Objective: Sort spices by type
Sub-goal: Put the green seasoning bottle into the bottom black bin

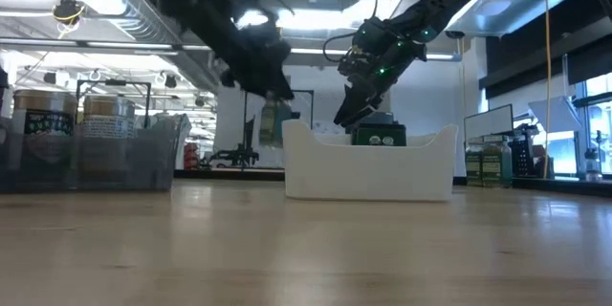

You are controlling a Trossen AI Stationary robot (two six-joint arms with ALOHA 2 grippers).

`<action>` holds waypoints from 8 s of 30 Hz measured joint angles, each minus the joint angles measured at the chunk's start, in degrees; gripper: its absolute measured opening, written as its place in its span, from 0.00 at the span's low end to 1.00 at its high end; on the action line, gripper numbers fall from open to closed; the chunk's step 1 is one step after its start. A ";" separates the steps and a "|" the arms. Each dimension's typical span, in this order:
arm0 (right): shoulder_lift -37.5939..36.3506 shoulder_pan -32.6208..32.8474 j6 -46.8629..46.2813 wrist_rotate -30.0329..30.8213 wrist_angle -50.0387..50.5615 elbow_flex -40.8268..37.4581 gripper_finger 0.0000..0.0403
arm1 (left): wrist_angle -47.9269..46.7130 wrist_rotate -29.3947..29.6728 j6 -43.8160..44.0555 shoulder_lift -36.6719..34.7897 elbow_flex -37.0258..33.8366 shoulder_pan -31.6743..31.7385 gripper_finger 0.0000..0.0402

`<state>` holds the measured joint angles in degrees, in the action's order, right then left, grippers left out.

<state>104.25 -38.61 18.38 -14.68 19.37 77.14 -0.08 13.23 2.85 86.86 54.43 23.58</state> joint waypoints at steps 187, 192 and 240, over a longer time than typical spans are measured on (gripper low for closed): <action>0.00 0.02 -10.37 2.97 -3.05 0.04 0.93 | -48.95 21.77 76.83 -2.28 7.10 -85.32 0.70; 0.00 0.00 -10.16 1.33 -2.97 0.04 0.93 | -52.49 9.63 77.13 0.29 6.91 -81.75 0.70; 0.00 0.02 -8.91 0.44 -1.87 0.00 0.93 | -46.34 0.98 74.31 4.97 -3.46 -81.67 0.70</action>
<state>104.25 -38.59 9.47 -14.24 17.50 77.14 -46.42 14.20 77.16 91.83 50.97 -58.09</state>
